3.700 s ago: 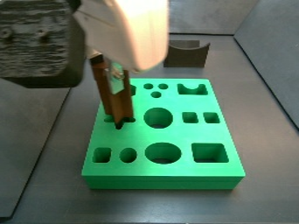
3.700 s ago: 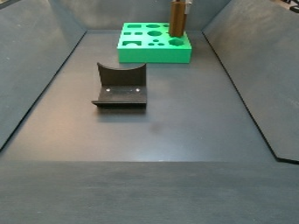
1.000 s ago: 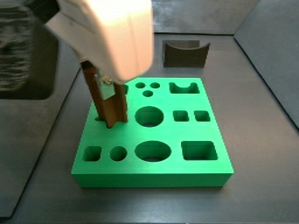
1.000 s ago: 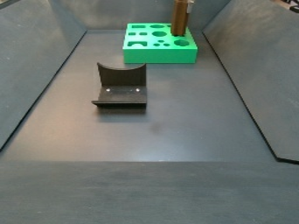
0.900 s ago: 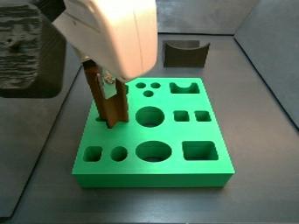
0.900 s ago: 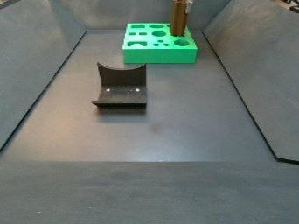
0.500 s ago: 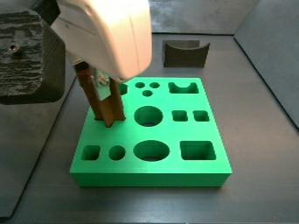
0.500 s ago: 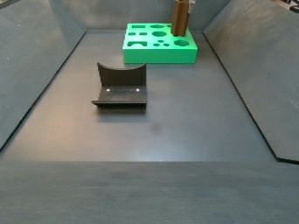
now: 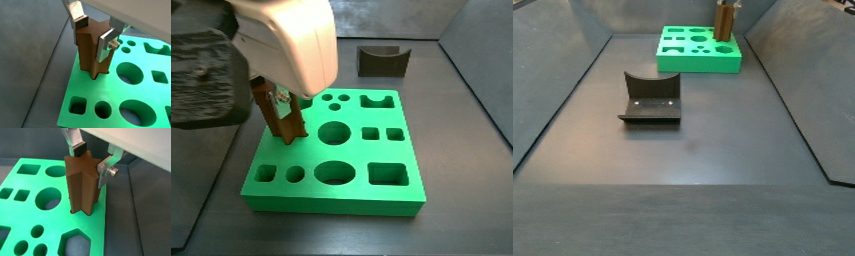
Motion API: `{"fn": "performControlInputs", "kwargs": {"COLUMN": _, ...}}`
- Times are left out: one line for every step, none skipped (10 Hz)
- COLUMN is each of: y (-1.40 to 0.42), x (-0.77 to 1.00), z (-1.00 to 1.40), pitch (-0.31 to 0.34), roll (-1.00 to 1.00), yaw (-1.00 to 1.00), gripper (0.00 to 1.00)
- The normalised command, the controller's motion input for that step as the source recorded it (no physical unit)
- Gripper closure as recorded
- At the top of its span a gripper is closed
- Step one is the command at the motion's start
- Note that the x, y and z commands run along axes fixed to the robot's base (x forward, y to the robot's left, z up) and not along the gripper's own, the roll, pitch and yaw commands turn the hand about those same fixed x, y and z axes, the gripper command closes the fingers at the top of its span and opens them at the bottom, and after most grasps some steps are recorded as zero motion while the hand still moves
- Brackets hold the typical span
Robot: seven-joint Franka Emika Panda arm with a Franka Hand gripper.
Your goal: Insert the star object.
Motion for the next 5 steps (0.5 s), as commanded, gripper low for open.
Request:
{"fn": "performControlInputs", "kwargs": {"y": -0.01, "x": 0.0, "z": -0.22, "pitch": 0.0, "roll": 0.06, "yaw": 0.23, "gripper": 1.0}}
{"fn": "performControlInputs", "kwargs": {"y": 0.0, "x": 0.19, "z": -0.37, "pitch": 0.089, "roll": 0.0, "yaw": 0.0, "gripper": 1.0}}
{"fn": "performControlInputs", "kwargs": {"y": 0.0, "x": 0.23, "z": -0.45, "pitch": 0.121, "roll": 0.0, "yaw": 0.0, "gripper": 1.0}}
{"fn": "performControlInputs", "kwargs": {"y": 0.02, "x": 0.21, "z": -0.47, "pitch": 0.12, "roll": 0.0, "yaw": -0.02, "gripper": 1.0}}
{"fn": "performControlInputs", "kwargs": {"y": 0.09, "x": 0.23, "z": -0.43, "pitch": 0.121, "roll": -0.07, "yaw": -0.07, "gripper": 1.0}}
